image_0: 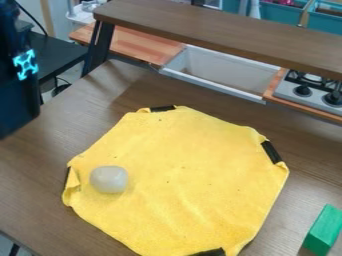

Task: Cover the object with the cloth

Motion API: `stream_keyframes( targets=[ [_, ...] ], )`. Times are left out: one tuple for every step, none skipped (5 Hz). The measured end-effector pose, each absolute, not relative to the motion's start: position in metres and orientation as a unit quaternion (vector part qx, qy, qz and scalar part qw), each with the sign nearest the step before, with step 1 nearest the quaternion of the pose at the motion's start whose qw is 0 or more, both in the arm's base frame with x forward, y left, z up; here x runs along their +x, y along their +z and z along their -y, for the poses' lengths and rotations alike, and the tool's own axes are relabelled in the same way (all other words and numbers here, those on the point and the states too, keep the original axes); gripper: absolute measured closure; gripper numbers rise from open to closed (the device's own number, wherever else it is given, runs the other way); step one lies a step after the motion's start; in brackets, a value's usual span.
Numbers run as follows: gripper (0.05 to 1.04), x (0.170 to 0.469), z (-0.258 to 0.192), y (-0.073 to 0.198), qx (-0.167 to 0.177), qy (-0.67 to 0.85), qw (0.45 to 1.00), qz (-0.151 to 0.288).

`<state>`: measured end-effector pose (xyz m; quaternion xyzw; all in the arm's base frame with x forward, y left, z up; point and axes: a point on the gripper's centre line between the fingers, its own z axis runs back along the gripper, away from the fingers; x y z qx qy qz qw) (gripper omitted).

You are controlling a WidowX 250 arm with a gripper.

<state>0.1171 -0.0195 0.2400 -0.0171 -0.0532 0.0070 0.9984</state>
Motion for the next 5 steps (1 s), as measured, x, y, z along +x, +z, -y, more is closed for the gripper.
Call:
stream_keyframes(
  targets=[
    [0.084, 0.117, 0.02, 0.238, -0.017, 0.009, 0.998, 0.052],
    [0.084, 0.144, 0.024, 0.224, -0.014, 0.046, 0.996, 0.074],
    [0.084, 0.167, 0.03, 0.213, 0.004, 0.09, 0.989, 0.116],
    [0.085, 0.219, 0.035, 0.182, 0.045, 0.174, 0.973, 0.144],
    [0.084, 0.262, 0.04, 0.163, 0.066, 0.256, 0.953, 0.145]
  ],
)
